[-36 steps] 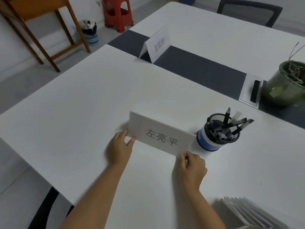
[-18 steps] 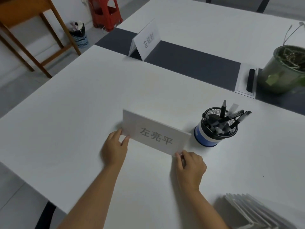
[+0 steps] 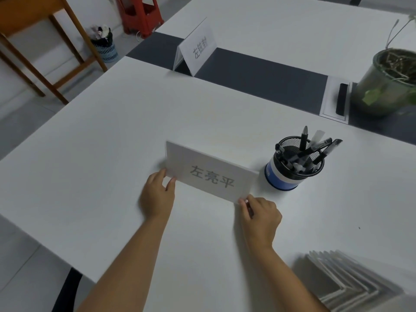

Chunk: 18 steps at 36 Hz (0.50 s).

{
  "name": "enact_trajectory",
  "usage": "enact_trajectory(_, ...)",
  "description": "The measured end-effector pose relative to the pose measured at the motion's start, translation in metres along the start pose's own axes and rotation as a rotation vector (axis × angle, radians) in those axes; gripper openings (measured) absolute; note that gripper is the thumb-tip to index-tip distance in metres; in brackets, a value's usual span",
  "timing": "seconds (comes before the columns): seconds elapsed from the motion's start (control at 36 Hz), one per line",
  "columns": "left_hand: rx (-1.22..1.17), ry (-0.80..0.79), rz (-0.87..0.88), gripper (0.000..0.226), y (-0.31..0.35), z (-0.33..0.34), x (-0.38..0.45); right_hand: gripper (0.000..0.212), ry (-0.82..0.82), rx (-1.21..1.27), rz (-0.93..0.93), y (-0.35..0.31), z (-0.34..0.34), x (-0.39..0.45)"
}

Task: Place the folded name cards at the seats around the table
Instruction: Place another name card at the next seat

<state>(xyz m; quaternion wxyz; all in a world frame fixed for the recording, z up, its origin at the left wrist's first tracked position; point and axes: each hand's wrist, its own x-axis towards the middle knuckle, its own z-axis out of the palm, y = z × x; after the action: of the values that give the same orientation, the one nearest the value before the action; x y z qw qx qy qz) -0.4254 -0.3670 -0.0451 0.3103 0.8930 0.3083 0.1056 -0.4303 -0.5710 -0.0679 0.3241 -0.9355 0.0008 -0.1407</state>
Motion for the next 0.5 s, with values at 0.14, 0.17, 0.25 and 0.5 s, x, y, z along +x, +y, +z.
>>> enact_trajectory(0.14, -0.007, 0.005, 0.000, 0.039, 0.000, 0.000, 0.000, 0.033, 0.029, -0.022, -0.006, 0.001, 0.000, 0.000)
enact_trajectory(0.17, -0.009, 0.004, 0.000, 0.039, 0.000, 0.000, 0.000, 0.032, 0.028, -0.019, -0.005, 0.000, 0.000, 0.000)
enact_trajectory(0.25, -0.018, -0.006, 0.002, 0.040, 0.001, -0.001, -0.002, 0.031, 0.013, -0.017, 0.017, -0.001, 0.000, 0.000)
enact_trajectory(0.5, -0.057, -0.083, 0.063, 0.043, -0.010, -0.017, -0.056, 0.048, -0.148, 0.014, -0.009, -0.002, -0.016, -0.025)
